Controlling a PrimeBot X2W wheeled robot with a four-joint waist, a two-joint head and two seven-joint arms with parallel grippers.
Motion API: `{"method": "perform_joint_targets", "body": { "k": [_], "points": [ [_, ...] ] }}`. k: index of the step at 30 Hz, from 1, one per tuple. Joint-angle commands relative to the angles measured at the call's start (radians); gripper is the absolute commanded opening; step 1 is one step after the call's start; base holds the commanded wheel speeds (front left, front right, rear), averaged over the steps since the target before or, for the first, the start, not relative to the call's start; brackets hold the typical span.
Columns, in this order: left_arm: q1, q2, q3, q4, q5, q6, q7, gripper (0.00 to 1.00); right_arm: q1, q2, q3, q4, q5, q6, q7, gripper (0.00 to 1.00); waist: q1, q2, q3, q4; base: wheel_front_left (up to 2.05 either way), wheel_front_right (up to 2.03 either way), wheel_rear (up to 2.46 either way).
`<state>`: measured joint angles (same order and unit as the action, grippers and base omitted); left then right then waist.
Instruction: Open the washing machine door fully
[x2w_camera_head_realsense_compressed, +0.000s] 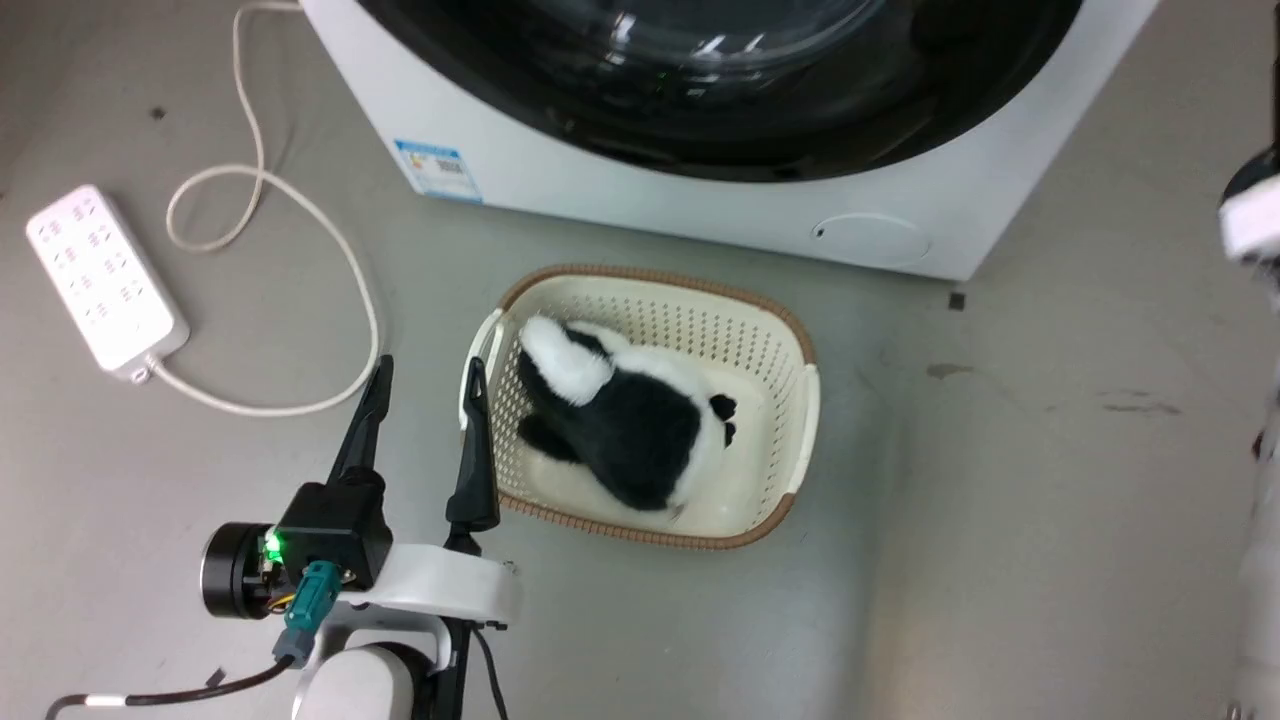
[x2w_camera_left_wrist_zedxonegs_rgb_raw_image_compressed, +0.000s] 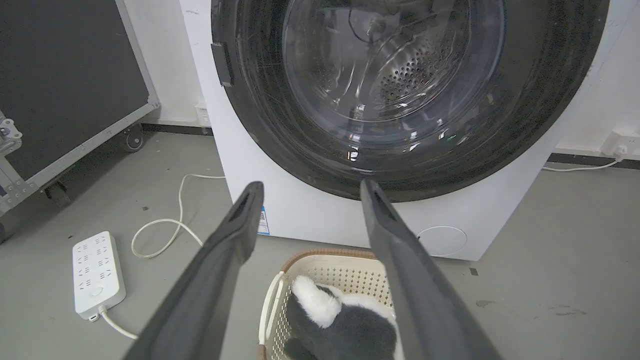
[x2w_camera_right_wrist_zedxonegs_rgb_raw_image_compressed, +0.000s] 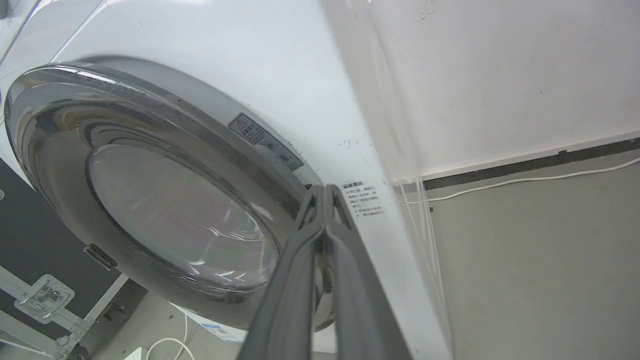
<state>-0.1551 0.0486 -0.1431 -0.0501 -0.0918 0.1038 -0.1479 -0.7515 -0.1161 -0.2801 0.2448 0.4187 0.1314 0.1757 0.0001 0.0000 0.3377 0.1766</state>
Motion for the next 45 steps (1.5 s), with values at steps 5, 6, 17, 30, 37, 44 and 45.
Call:
{"method": "perform_joint_targets", "body": {
  "k": [5,6,17,30,37,44,45],
  "points": [
    [-0.03,0.001,-0.018,-0.008,-0.013,0.015,-0.018,1.0,-0.127,0.005,-0.06,0.084,0.049,0.0,0.071,0.0,-0.0001,0.0,0.042,0.03,0.0,0.0,0.0],
    [-0.033,0.001,-0.021,-0.009,-0.016,0.018,-0.02,1.0,-0.148,0.005,-0.071,0.102,0.055,0.0,0.088,0.0,-0.0001,0.0,0.049,0.034,0.0,0.0,0.0],
    [-0.067,0.001,-0.064,-0.017,-0.042,0.048,-0.047,1.0,-0.414,-0.021,-0.253,0.339,0.099,-0.001,0.32,0.0,-0.0001,0.0,0.122,0.089,0.0,0.0,0.0],
    [-0.101,0.001,-0.095,-0.025,-0.066,0.078,-0.074,1.0,-0.651,-0.027,-0.451,0.516,0.087,-0.001,0.534,0.0,-0.0001,0.0,0.187,0.13,0.0,0.0,0.0],
    [-0.116,0.001,-0.106,-0.024,-0.075,0.092,-0.089,1.0,-0.679,-0.031,-0.533,0.56,0.077,-0.001,0.657,0.0,-0.0001,0.0,0.181,0.146,0.0,0.0,0.0],
    [-0.11,0.002,-0.117,-0.014,-0.079,0.098,-0.103,1.0,-0.632,-0.011,-0.619,0.569,0.086,-0.001,0.801,0.0,-0.0001,0.0,0.134,0.147,0.0,0.0,0.0],
    [-0.106,0.002,-0.119,-0.01,-0.079,0.098,-0.106,1.0,-0.618,-0.003,-0.628,0.561,0.092,-0.001,0.822,0.0,-0.0001,0.0,0.123,0.146,0.0,0.0,0.0]
  ]
}}
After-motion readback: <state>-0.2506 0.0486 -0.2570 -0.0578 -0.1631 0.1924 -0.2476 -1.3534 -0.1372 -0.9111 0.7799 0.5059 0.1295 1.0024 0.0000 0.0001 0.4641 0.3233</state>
